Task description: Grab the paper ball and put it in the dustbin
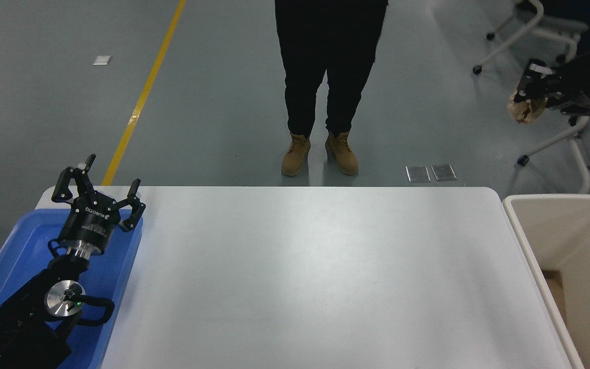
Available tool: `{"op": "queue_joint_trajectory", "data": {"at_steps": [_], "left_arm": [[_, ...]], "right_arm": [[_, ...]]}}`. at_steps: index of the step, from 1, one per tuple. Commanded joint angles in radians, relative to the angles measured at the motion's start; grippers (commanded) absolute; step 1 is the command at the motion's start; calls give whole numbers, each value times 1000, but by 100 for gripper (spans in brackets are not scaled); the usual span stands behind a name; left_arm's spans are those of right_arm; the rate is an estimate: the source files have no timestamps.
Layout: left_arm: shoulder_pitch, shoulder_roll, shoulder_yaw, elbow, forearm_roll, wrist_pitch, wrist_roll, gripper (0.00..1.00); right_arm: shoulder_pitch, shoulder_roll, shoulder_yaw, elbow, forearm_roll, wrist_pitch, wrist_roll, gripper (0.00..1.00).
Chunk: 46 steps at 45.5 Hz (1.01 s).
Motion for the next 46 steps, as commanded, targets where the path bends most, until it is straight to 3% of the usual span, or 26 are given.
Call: {"op": "queue_joint_trajectory", "data": {"at_steps": [1,13,29,46], "left_arm": [[0,-1,-1,-1,0,0,0,98],[0,-1,1,0,0,0,0,98],[0,-1,-1,0,0,0,0,98],[0,-1,-1,-1,0,-2,0,98]], "right_arm": [[-284,-20,73,-304,7,-94,-1,0],[-582,-9,182,-608,44,-102,-3,0],[-812,-6,329,-664,73,-238,-4,0],[-1016,123,448,-664,102,-336,-4,0]]}}
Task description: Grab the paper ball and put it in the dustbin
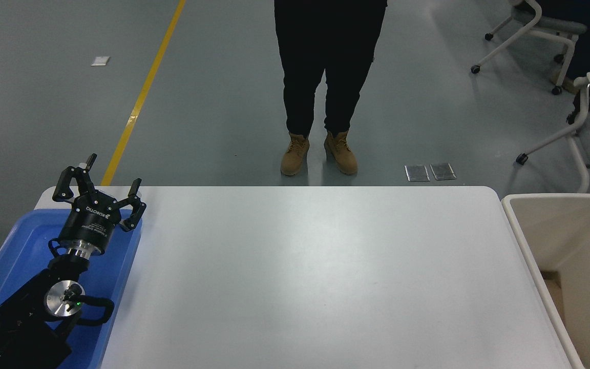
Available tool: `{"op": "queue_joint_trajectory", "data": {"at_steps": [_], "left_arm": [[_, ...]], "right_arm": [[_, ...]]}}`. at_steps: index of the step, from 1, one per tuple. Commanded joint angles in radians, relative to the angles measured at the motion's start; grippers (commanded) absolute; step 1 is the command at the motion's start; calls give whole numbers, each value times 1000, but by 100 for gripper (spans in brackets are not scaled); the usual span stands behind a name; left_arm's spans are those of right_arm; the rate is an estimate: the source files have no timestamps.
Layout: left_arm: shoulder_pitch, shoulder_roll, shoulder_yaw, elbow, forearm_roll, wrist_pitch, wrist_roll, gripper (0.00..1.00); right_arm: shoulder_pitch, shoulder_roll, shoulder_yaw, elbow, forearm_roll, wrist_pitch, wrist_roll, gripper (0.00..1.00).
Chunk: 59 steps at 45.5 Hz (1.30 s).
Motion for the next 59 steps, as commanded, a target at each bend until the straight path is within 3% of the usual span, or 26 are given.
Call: {"op": "queue_joint_trajectory", "data": {"at_steps": [1,12,34,35,36,39,42,59], "left_arm": [[0,-1,0,-1,0,0,0,98],[0,-1,-1,1,0,-1,0,98],[0,-1,-1,1,0,0,0,98],[0,-1,-1,-1,0,-1,0,98],[0,-1,-1,-1,0,0,0,98],[0,0,-1,-1,0,0,0,98],[0,-1,-1,1,0,0,0,98],[0,0,0,-1,0,0,0,98]], "right_arm": [[-139,75,94,-12,12,-60,1,0],[-213,136,141,-12,14,-81,1,0],[-228,144,149,-12,40,-83,1,0],[-228,144,147,-12,40,-83,1,3],[-228,144,147,-12,40,-83,1,15],[-228,144,140,-12,40,-88,1,61],[-228,144,137,-7,40,-95,1,100],[-197,136,132,33,41,-80,1,100]]}}
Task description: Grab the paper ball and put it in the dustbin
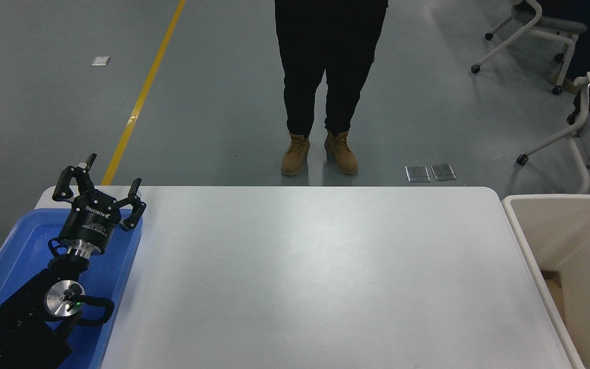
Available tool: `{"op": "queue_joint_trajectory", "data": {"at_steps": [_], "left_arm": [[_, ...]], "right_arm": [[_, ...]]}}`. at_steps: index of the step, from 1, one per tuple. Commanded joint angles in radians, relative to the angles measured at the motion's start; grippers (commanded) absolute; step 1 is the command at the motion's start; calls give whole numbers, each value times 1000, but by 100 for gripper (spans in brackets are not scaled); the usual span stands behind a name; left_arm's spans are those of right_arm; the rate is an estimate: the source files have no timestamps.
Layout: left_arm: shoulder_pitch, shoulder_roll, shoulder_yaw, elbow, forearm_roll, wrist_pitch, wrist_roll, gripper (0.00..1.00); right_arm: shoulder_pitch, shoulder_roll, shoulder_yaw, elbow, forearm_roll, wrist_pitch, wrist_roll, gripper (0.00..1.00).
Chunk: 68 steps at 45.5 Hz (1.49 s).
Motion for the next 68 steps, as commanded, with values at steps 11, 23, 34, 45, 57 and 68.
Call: {"op": "queue_joint_trajectory", "data": {"at_steps": [11,23,34,45,57,68], "left_arm": [[0,0,2,0,0,-1,0,98],[0,0,0,0,0,-1,1,98],[0,0,2,0,0,-1,1,98],[0,0,2,0,0,0,1,98],[0,0,0,0,0,0,1,98],[0,0,0,0,0,-1,1,98]], "right_arm": [[337,-202,-198,279,-1,40,3,100],[871,-270,-611,672,-8,78,3,100],[1187,-137,-766,851,-11,164,3,100],[1476,-86,-794,1149,-16,345,0,100],[1654,-62,-794,1319,-15,495,0,100],[1796,-17,-826,1495,-11,575,2,100]]}}
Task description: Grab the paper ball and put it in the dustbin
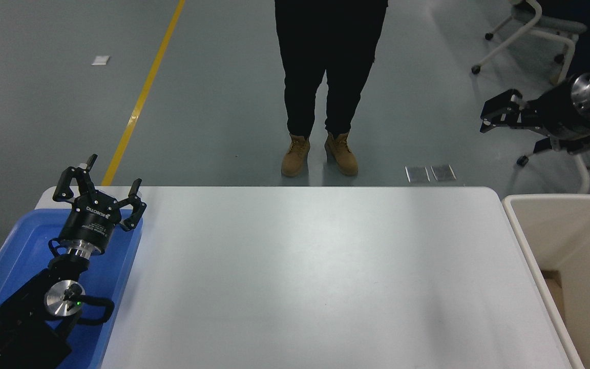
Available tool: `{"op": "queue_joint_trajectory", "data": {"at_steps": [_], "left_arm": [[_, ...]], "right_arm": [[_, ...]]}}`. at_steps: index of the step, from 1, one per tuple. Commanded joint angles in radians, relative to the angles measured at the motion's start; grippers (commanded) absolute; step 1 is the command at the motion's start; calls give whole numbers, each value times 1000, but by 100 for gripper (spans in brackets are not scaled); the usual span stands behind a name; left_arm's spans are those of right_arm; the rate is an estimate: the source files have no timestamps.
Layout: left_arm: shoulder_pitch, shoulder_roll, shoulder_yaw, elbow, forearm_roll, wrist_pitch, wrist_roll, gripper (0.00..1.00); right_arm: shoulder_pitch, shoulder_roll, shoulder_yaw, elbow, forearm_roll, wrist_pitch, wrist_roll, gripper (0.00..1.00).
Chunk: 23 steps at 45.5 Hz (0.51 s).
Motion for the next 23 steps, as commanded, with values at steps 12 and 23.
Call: {"op": "queue_joint_trajectory", "data": {"at_steps": [12,23], "left_arm": [[0,0,1,1,0,1,0,98],[0,0,1,1,0,1,-2,98]], "right_arm": [[265,51,-11,295,5,224,4,100],[314,47,46,298,13,260,8,100]]}}
